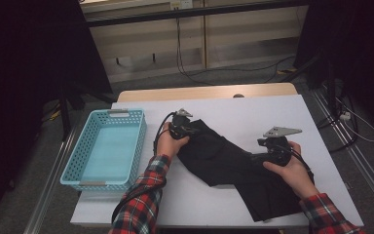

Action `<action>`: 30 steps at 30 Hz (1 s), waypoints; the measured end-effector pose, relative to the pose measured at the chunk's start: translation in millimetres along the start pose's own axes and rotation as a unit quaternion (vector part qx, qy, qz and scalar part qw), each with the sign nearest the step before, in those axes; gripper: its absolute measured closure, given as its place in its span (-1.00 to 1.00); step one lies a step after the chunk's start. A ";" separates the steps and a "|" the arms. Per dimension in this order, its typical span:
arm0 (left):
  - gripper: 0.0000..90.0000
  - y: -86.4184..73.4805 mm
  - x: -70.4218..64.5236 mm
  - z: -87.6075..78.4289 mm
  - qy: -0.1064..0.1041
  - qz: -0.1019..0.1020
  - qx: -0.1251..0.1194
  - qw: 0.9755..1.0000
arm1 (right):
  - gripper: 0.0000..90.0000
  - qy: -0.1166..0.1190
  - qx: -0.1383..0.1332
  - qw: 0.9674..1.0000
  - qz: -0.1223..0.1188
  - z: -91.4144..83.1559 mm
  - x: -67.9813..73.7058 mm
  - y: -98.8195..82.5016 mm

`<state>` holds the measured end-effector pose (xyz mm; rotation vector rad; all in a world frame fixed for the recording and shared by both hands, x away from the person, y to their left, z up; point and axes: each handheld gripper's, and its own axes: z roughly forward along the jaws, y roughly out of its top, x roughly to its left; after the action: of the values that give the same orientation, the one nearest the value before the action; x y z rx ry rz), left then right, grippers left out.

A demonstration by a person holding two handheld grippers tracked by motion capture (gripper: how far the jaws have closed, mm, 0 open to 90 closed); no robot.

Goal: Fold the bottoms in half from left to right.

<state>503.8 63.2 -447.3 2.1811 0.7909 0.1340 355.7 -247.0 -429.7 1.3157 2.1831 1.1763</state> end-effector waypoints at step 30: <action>-0.42 -2.9 26.7 -28.7 0.096 -0.046 -0.031 0.994 | -0.55 -0.003 -0.009 1.000 0.004 -5.7 -2.2 0.9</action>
<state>514.0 98.8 -434.1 2.0904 0.9800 0.3204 353.8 -251.4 -425.8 1.3199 2.1605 1.1892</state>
